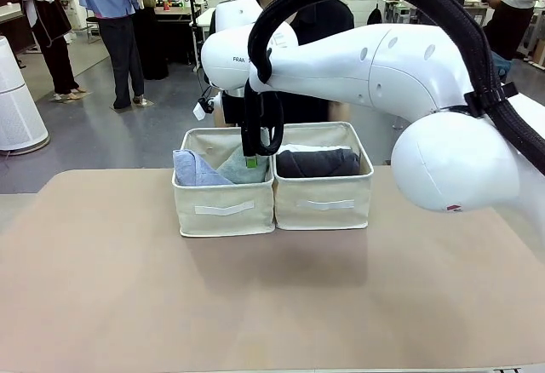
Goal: Sort the towels based on their folding style.
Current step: Pick up another triangle-folded towel from the table and place it in the left Fabric basket.
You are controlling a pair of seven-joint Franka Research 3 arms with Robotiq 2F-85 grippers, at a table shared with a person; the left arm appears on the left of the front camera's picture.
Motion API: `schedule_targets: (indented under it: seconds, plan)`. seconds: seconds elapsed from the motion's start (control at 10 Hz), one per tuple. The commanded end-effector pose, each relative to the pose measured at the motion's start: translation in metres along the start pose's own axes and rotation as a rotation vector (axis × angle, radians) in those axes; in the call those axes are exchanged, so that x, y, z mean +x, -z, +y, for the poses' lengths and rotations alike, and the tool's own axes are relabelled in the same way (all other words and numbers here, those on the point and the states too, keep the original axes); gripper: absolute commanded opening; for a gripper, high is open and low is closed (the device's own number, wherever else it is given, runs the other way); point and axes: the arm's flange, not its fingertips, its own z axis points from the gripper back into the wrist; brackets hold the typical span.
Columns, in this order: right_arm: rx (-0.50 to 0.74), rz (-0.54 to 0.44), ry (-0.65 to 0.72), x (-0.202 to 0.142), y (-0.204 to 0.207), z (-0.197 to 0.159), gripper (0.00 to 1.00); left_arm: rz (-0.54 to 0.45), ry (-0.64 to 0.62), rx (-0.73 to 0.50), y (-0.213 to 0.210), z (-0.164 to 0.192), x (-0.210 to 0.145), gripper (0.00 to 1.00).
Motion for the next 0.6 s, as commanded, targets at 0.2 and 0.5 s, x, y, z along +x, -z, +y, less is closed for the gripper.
schedule_targets:
  seconds: [0.2,0.5]
  plan:
    - [0.006,-0.011,-0.01,-0.004,-0.004,0.002,1.0,-0.013,0.028,-0.009,-0.001,0.001,-0.002,1.0]
    - [-0.064,-0.044,-0.038,-0.003,-0.033,0.015,1.0,-0.013,0.028,-0.009,-0.001,0.001,-0.002,1.0]
